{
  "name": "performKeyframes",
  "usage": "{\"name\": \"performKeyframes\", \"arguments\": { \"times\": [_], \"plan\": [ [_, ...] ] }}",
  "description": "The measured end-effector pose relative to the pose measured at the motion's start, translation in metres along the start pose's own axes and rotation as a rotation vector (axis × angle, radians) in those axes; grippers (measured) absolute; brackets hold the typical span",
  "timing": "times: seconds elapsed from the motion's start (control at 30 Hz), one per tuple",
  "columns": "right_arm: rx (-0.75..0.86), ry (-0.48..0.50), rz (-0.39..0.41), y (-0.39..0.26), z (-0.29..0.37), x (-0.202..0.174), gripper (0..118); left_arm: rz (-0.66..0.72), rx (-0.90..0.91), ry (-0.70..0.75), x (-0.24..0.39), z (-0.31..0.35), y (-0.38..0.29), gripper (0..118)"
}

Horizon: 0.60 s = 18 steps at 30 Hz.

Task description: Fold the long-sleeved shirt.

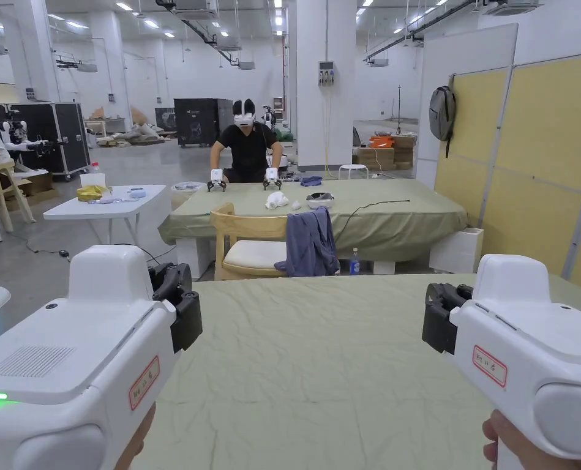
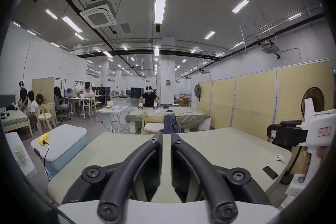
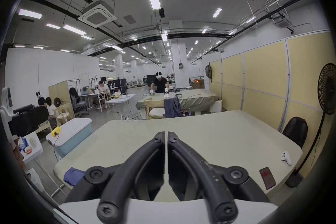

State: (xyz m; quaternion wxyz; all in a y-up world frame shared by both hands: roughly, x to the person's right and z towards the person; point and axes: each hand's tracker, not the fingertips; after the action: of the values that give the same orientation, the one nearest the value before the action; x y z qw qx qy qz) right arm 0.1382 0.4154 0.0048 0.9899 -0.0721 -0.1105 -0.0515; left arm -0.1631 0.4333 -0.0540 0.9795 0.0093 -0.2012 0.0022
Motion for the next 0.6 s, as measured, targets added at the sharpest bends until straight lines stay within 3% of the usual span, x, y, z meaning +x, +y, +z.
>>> {"name": "performKeyframes", "arguments": {
  "times": [0.03,0.07,0.1,0.13,0.17,0.23,0.43,0.6],
  "plan": [
    [0.014,-0.007,0.015,0.0,-0.001,-0.001,70,0.0,0.015,-0.006,-0.001,0.0,0.0,82],
    [0.042,-0.049,0.023,0.0,-0.003,-0.003,118,-0.002,0.01,0.002,0.0,-0.004,0.001,117],
    [0.042,-0.095,0.024,0.0,-0.005,-0.006,118,-0.015,-0.023,0.006,-0.001,-0.008,0.001,112],
    [0.045,-0.157,-0.024,-0.007,-0.003,-0.007,118,-0.004,0.013,-0.022,-0.003,-0.003,-0.001,115],
    [0.057,-0.17,0.01,-0.004,-0.008,-0.007,118,-0.005,0.019,-0.001,-0.003,-0.004,-0.001,118],
    [0.045,-0.057,0.033,-0.004,-0.01,-0.002,118,0.018,0.023,0.003,-0.005,-0.001,0.0,118],
    [0.064,-0.017,0.066,0.002,0.003,-0.015,118,0.037,0.016,0.007,-0.008,-0.001,0.002,118],
    [0.044,-0.01,0.044,0.002,-0.001,-0.018,118,0.021,-0.01,0.007,-0.007,-0.002,0.0,118]
  ]
}}
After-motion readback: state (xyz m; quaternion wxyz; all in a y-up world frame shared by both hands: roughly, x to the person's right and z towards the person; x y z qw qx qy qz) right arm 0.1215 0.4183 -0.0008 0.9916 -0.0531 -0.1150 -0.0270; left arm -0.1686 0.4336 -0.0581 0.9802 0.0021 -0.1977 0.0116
